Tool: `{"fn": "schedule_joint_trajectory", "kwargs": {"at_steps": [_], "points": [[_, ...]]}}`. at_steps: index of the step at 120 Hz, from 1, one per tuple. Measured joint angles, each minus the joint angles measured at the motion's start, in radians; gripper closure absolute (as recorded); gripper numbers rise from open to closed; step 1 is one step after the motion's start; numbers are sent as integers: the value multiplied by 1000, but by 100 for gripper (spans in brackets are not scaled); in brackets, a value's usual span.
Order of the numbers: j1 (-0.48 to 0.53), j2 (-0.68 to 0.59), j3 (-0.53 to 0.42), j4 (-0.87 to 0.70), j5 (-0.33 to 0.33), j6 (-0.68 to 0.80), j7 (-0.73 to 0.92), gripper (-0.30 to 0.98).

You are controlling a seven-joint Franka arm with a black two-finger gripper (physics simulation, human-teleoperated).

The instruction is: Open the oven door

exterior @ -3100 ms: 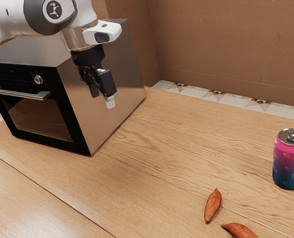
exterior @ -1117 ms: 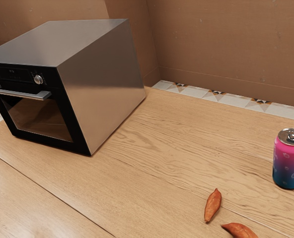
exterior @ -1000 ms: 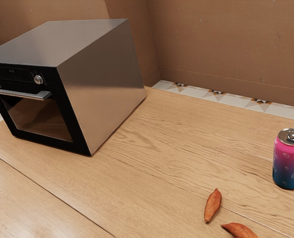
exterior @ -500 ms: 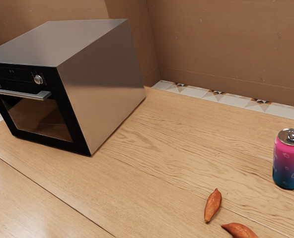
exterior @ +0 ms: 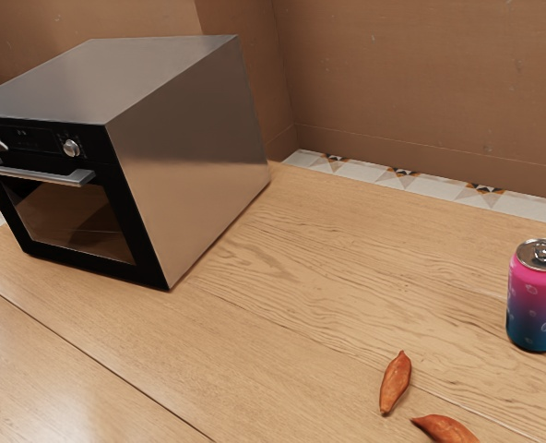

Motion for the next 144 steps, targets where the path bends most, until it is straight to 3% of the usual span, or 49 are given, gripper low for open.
{"fn": "schedule_joint_trajectory", "kwargs": {"at_steps": [69, 96, 101, 107, 111, 115, 117, 123, 127, 134, 144], "points": [[7, -2, 6, -38, 2, -4, -23, 0], [94, -2, -27, -94, 0, -7, -28, -2], [244, -22, -154, -168, 0, -6, -27, -2], [669, -169, -509, -409, 11, 0, -22, 6], [960, -413, -734, -555, 10, -36, -14, 5], [1133, -610, -910, -527, -32, -107, -4, 4], [1187, -614, -997, -422, -72, -153, -4, 4], [1275, -377, -1237, -25, -215, -294, -29, 3], [1305, -216, -1383, 161, -274, -378, -76, 2], [1324, 2, -1542, 290, -327, -494, -202, 2], [1313, 277, -1705, 344, -357, -594, -368, 1]]}}
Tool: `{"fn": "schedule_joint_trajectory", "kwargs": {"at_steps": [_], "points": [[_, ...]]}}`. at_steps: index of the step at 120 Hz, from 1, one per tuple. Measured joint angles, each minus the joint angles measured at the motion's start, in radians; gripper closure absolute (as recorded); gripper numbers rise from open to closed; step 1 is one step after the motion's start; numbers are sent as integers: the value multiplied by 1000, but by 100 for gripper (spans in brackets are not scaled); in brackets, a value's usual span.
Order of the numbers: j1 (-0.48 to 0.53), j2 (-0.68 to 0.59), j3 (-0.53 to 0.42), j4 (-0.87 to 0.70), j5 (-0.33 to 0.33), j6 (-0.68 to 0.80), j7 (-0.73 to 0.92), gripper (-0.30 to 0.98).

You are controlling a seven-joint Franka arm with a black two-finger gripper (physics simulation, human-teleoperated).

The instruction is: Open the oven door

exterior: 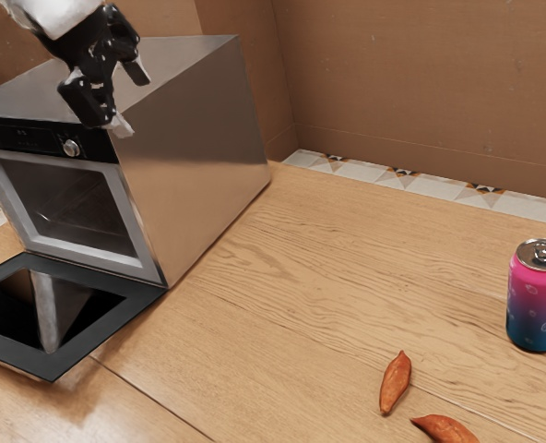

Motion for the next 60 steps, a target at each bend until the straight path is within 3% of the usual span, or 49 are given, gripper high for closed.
{"fn": "schedule_joint_trajectory", "kwargs": {"at_steps": [11, 33, 45, 60], "points": [[-50, 189, -63, 4, -8, -66, -156, 1], [17, 239, -72, 3, -32, -136, -405, 0], [-167, 239, 111, 3, -31, -155, -512, 0], [-214, 239, 162, 3, -33, -168, -623, 0]]}}
